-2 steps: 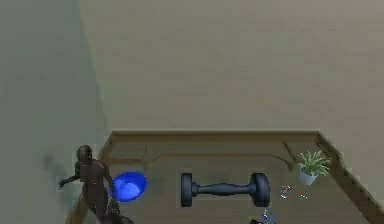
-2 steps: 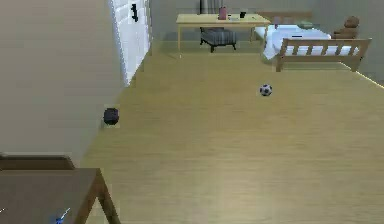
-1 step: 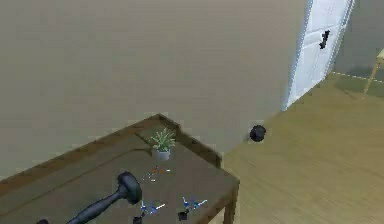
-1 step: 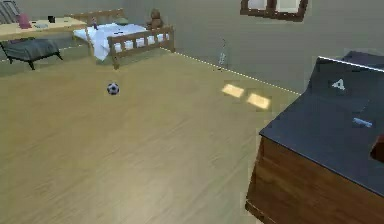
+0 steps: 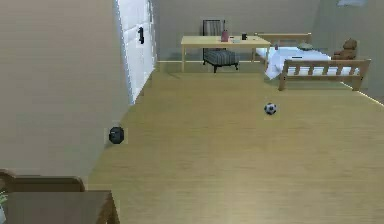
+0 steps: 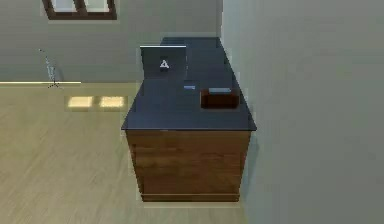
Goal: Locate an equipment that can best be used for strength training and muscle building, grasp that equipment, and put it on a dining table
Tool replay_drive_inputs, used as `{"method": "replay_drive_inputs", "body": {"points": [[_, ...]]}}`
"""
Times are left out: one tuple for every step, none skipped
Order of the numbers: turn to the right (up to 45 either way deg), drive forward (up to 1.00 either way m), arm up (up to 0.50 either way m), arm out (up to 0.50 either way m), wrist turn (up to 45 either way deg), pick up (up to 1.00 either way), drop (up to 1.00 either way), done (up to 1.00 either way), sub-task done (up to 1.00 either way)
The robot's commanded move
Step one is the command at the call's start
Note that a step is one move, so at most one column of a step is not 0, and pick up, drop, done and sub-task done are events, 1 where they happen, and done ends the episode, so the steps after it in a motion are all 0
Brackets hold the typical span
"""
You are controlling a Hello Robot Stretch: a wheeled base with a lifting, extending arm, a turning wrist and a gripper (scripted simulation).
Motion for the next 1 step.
{"method": "replay_drive_inputs", "body": {"points": [[45.0,0.0,0.0,0.0,0.0,0.0,0.0,0.0,0.0]]}}
